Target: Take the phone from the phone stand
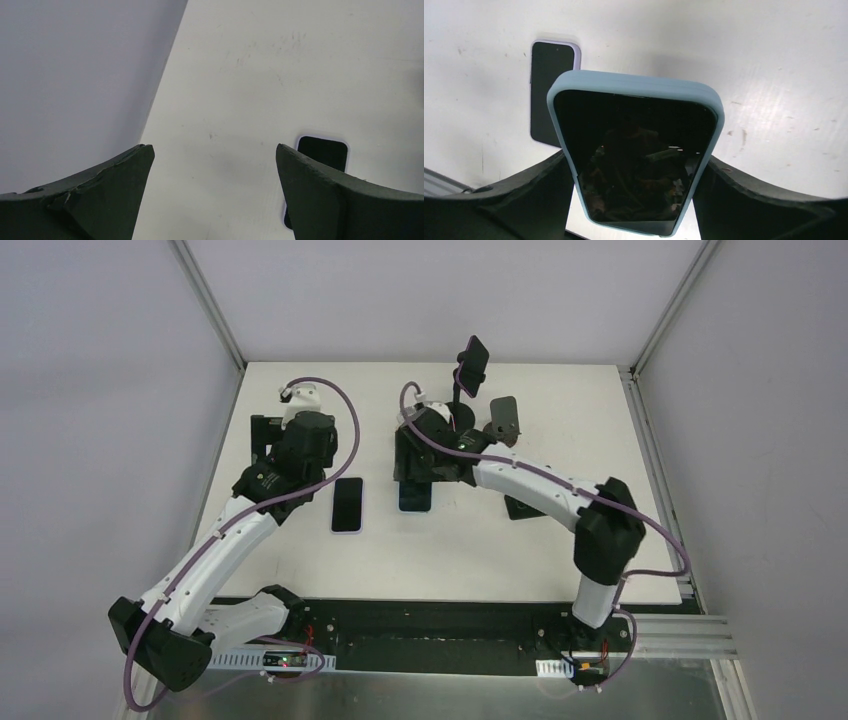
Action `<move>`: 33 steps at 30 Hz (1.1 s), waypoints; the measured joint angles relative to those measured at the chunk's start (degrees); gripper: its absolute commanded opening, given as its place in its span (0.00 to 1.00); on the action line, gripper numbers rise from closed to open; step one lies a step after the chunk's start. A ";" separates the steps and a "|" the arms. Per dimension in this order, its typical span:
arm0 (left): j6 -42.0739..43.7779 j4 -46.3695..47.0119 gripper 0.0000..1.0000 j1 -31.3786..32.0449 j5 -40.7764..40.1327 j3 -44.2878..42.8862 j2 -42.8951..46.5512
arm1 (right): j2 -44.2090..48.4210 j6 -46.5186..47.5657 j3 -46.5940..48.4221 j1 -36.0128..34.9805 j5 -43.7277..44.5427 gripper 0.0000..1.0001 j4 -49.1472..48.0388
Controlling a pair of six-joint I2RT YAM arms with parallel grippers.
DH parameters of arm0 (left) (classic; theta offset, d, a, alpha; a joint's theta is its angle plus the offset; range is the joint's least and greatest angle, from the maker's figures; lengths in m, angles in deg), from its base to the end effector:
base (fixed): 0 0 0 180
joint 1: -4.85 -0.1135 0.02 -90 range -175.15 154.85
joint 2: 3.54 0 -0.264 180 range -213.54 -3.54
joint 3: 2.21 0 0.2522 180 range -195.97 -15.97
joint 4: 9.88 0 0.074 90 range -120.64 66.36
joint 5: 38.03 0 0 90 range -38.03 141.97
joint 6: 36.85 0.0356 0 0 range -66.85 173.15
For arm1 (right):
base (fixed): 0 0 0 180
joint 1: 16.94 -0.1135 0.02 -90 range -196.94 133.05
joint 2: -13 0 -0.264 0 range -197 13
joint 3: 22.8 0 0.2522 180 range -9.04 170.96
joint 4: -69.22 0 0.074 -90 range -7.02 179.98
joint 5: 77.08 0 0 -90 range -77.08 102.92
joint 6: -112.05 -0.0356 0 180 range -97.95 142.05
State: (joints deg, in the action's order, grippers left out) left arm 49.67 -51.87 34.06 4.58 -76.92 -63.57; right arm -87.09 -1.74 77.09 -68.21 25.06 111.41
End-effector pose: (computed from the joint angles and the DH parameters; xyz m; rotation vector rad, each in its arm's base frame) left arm 0.2042 -0.0841 0.3611 -0.0701 1.9119 0.4615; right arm 0.2554 0.3064 0.2992 -0.4465 2.2856 0.4290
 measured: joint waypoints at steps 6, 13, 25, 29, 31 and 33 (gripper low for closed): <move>-0.48 0.07 0.99 -0.85 -5.03 0.68 2.38 | -11.63 -5.79 7.91 -2.69 1.95 0.56 1.40; -1.07 0.07 0.99 -1.53 -7.78 0.90 3.65 | -20.83 -8.39 13.55 -3.21 3.61 0.56 2.36; -2.03 0.09 0.99 -2.71 -9.25 1.40 4.70 | -28.13 -9.09 16.96 -3.37 5.27 0.60 2.34; -2.10 0.09 0.99 -3.08 -9.29 1.49 4.70 | -28.81 -8.41 17.42 -3.87 6.12 0.61 2.01; -2.12 0.09 0.99 -3.08 -9.29 1.53 4.79 | -28.87 -8.20 17.42 -4.20 6.43 0.62 1.64; -2.14 0.09 0.99 -3.13 -9.27 1.60 4.90 | -28.89 -8.09 17.42 -4.55 6.49 0.62 1.31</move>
State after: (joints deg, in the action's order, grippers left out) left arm 47.53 -51.78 30.93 -4.69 -75.32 -58.67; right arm -115.98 -9.82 94.51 -72.76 31.55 112.72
